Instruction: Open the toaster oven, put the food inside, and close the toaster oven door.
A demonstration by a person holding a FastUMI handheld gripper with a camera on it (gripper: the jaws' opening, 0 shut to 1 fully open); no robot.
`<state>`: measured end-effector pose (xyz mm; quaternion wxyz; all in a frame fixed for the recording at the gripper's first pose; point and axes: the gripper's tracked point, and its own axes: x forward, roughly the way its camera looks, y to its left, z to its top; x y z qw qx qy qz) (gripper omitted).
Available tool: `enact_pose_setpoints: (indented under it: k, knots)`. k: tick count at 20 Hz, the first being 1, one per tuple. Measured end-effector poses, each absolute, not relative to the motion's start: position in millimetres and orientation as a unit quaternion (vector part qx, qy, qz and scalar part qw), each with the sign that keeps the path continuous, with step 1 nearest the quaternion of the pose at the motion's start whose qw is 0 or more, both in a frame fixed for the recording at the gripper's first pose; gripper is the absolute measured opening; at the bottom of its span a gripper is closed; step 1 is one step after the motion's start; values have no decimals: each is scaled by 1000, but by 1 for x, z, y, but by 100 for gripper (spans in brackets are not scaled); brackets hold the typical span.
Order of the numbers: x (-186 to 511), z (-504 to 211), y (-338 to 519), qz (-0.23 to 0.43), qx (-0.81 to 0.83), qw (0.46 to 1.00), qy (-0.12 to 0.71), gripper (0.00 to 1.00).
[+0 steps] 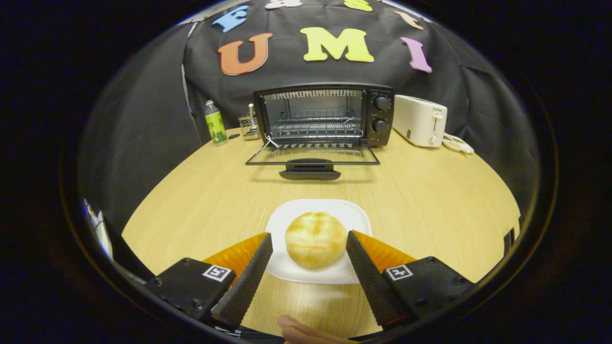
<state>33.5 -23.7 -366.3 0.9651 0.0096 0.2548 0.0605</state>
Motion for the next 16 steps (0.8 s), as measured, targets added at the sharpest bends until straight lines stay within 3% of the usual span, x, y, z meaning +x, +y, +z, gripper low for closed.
enact_pose_setpoints:
  k: [10, 16]
  knots:
    - [48, -382, -31, 40, 33, 967, 251, 100]
    - [48, -381, -34, 41, 82, 964, 249, 85]
